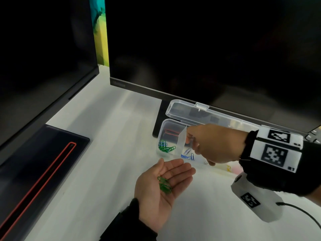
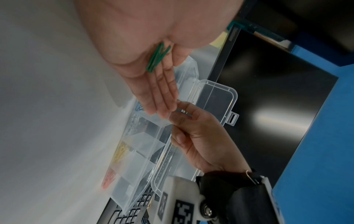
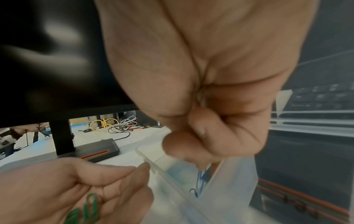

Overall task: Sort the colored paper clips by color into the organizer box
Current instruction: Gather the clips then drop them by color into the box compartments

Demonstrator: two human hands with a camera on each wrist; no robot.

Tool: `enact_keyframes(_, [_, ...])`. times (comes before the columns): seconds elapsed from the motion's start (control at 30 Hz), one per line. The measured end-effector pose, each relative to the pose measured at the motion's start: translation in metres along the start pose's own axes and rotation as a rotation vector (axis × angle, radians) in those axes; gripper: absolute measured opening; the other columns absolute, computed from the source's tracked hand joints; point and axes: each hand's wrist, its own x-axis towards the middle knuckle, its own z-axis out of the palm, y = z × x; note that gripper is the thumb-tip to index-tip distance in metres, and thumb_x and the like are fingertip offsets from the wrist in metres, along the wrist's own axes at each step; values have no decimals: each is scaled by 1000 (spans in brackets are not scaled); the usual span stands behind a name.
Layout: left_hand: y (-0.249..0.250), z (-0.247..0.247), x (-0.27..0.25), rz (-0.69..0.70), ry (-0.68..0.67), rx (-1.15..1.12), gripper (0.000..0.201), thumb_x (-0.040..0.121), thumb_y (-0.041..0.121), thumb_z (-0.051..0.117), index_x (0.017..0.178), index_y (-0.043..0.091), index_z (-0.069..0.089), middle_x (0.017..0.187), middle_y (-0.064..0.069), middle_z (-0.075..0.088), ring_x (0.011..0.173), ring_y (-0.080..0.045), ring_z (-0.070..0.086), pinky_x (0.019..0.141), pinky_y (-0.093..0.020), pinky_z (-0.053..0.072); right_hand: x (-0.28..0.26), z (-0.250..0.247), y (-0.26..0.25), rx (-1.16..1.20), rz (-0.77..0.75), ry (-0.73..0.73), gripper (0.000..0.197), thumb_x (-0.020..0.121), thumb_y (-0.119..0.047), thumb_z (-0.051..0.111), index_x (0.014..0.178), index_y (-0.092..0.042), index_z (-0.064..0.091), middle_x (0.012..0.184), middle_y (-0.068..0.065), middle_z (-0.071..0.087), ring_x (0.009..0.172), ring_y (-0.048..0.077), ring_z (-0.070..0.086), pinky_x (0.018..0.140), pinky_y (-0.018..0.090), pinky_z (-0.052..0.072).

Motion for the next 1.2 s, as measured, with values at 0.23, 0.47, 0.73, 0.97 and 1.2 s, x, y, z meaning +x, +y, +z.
enact_keyframes(0.23, [0, -1, 1, 3, -7, 4, 46, 100, 26, 40, 93, -11, 66, 96, -29, 70, 86, -39, 71, 78, -43, 58, -13, -9, -1, 176, -56, 90, 39, 87, 6, 37, 90, -29, 55, 86, -14, 51, 79, 14, 56, 65, 22, 45])
enact_keyframes(0.47, [-1, -1, 0, 2, -12, -7, 48, 99, 26, 41, 84, -9, 70, 97, -30, 70, 86, -39, 71, 76, -42, 58, 2, -11, -34, 576, -104, 184, 30, 94, 5, 45, 92, -16, 67, 75, -5, 62, 53, -7, 55, 49, 8, 43])
enact_keyframes(0.73, [1, 0, -1, -9, -5, 30, 47, 100, 27, 38, 97, -11, 65, 97, -29, 70, 90, -39, 70, 84, -43, 55, 16, -9, -53, 159, -90, 262, 24, 94, -14, 47, 91, -3, 68, 88, 13, 70, 80, 31, 66, 73, 42, 57])
enact_keyframes(0.97, [2, 1, -2, -25, -4, 26, 49, 101, 27, 37, 97, -13, 65, 98, -30, 70, 89, -40, 70, 86, -46, 54, 38, 0, -49, 4, -25, 191, 17, 83, -3, 59, 90, -12, 72, 91, 7, 71, 79, 27, 69, 72, 40, 60])
enact_keyframes(1.2, [1, -1, -1, -17, -26, 32, 48, 100, 26, 36, 94, -11, 67, 96, -30, 70, 83, -36, 72, 80, -41, 58, 41, 12, -58, -251, 37, 179, 14, 88, -19, 65, 93, -8, 60, 71, 2, 54, 70, 25, 59, 65, 34, 55])
